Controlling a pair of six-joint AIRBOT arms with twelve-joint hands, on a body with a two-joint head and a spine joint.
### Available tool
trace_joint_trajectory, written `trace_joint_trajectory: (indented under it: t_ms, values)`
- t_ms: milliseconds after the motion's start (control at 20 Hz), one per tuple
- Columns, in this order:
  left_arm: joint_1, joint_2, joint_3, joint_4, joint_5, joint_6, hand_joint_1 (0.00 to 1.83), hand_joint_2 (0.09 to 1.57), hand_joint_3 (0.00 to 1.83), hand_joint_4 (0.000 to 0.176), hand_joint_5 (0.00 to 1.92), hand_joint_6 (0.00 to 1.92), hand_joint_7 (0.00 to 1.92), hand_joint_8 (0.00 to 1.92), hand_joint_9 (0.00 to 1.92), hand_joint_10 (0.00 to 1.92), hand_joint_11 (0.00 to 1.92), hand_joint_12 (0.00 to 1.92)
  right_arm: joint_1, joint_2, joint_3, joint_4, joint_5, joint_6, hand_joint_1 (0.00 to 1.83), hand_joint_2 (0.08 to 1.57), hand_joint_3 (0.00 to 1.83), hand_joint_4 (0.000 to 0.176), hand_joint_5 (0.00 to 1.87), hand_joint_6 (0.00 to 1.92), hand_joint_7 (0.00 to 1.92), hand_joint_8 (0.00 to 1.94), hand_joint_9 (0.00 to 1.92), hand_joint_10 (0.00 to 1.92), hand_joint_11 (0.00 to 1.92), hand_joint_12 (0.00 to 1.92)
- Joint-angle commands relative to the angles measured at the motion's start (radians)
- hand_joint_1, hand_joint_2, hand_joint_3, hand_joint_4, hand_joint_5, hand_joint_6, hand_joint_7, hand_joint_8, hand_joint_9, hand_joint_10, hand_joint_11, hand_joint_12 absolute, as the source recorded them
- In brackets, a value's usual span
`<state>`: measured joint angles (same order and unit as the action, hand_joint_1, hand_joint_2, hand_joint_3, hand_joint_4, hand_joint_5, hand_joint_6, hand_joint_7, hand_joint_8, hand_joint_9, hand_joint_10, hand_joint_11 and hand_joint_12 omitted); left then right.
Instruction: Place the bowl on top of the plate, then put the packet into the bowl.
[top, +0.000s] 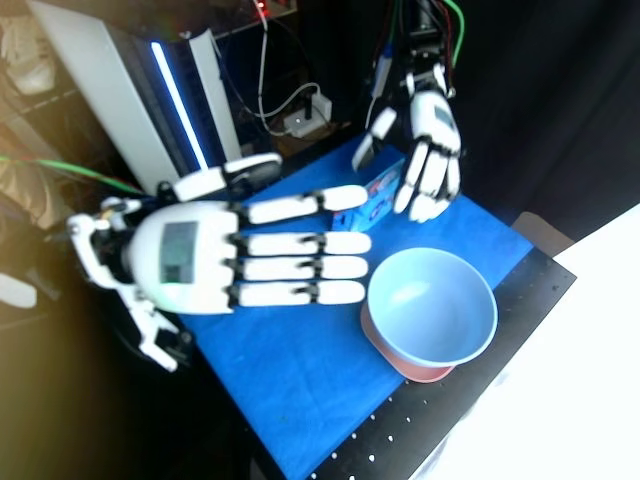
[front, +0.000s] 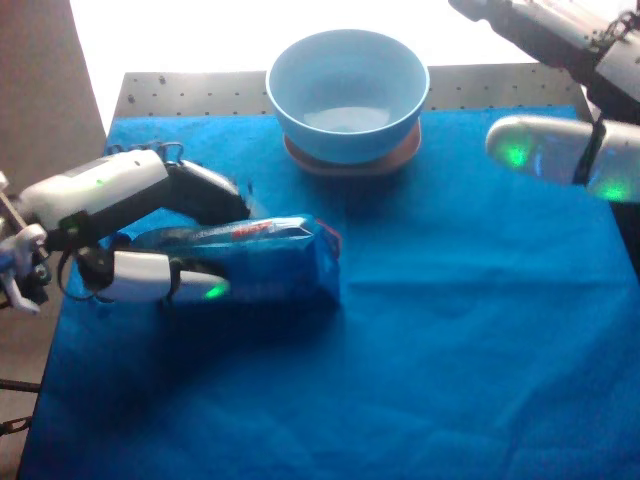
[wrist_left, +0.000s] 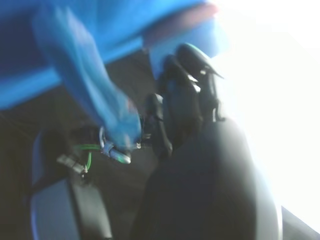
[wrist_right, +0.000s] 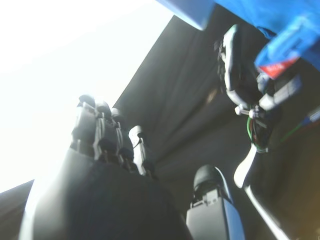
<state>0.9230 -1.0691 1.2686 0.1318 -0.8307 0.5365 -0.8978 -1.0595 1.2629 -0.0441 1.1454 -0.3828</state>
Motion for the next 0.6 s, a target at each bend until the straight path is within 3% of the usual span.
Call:
trace_joint_trajectory:
  t_ms: [0,50,100,150,200,250,300,350,400,450,500,550]
  values:
    - [-0.018,-0.005,0.012,-0.026,-0.074,0.000,1.37,1.11,0.01,0.000,0.87,0.99,0.97,0.95,0.98,1.14,0.87,1.05,-0.001,0.003,-0.007,0.044,0.154,0.006,0.07,1.10,0.00,0.176,0.00,0.00,0.00,0.00,0.00,0.00,0.00,0.00]
    - [-0.032,-0.016,0.027,-0.026,-0.056,0.001,1.37,1.12,0.00,0.000,0.87,1.03,0.97,0.97,0.95,1.18,0.77,1.01,-0.017,0.003,-0.014,0.058,0.168,0.006,0.08,1.11,0.01,0.162,0.05,0.02,0.00,0.00,0.00,0.00,0.00,0.00]
    - [-0.051,-0.024,0.043,-0.026,-0.040,0.001,1.37,1.14,0.00,0.000,0.85,1.04,0.89,1.10,0.92,1.25,0.78,1.10,-0.041,0.004,-0.023,0.079,0.190,0.006,0.11,1.13,0.01,0.143,0.05,0.01,0.00,0.00,0.00,0.00,0.00,0.00]
    - [-0.070,-0.026,0.052,-0.025,-0.038,0.001,1.37,1.14,0.00,0.000,0.84,1.05,0.87,1.12,0.93,1.26,0.80,1.13,-0.063,0.006,-0.033,0.099,0.211,0.006,0.11,1.13,0.01,0.153,0.05,0.01,0.00,0.00,0.00,0.00,0.00,0.00]
    - [-0.097,-0.026,0.059,-0.021,-0.049,0.002,1.37,1.15,0.00,0.000,0.84,1.05,0.85,1.13,0.93,1.26,0.83,1.14,-0.087,0.009,-0.043,0.120,0.230,0.006,0.17,1.15,0.01,0.126,0.05,0.01,0.00,0.00,0.00,0.00,0.00,0.00]
    - [-0.114,-0.025,0.062,-0.019,-0.064,0.002,1.37,1.14,0.00,0.000,0.88,0.98,0.83,1.15,0.94,1.27,0.83,1.19,-0.104,0.011,-0.051,0.135,0.244,0.006,0.11,1.15,0.01,0.140,0.01,0.00,0.00,0.00,0.00,0.00,0.00,0.00]
    - [-0.141,-0.023,0.067,-0.015,-0.085,0.002,1.36,1.13,0.00,0.000,0.94,0.87,0.87,1.12,0.96,1.28,0.82,1.28,-0.131,0.013,-0.062,0.156,0.263,0.006,0.11,1.16,0.01,0.135,0.00,0.00,0.00,0.00,0.00,0.00,0.00,0.00]
    - [-0.171,-0.021,0.072,-0.013,-0.104,0.002,1.36,1.15,0.00,0.000,0.93,0.92,0.81,1.20,0.88,1.34,0.73,1.35,-0.152,0.014,-0.070,0.176,0.282,0.006,0.16,1.20,0.02,0.112,0.00,0.00,0.00,0.00,0.00,0.00,0.00,0.00]
    - [-0.194,-0.018,0.077,-0.010,-0.115,0.002,1.26,1.14,0.00,0.000,1.00,0.80,0.85,1.31,0.86,1.11,0.69,1.39,-0.159,0.014,-0.075,0.184,0.289,0.006,0.12,1.18,0.01,0.163,0.00,0.00,0.00,0.00,0.00,0.00,0.00,0.00]
    - [-0.215,-0.016,0.081,-0.008,-0.128,0.002,1.35,1.13,0.00,0.000,1.04,0.71,0.88,1.20,0.88,1.29,0.63,1.37,-0.161,0.014,-0.077,0.185,0.291,0.006,0.12,1.19,0.01,0.167,0.00,0.00,0.00,0.00,0.00,0.00,0.00,0.00]
    - [-0.238,-0.015,0.088,-0.007,-0.141,0.002,1.36,1.13,0.00,0.000,1.01,0.76,0.88,1.20,0.84,1.35,0.58,1.37,-0.161,0.013,-0.077,0.185,0.291,0.006,0.12,1.19,0.01,0.163,0.00,0.00,0.00,0.00,0.00,0.00,0.00,0.00]
    - [-0.260,-0.016,0.096,-0.003,-0.146,0.002,1.37,1.14,0.00,0.000,0.93,0.91,0.90,1.17,0.84,1.31,0.63,1.27,-0.161,0.013,-0.077,0.187,0.291,0.006,0.08,1.20,0.01,0.139,0.00,0.00,0.00,0.00,0.00,0.00,0.00,0.00]
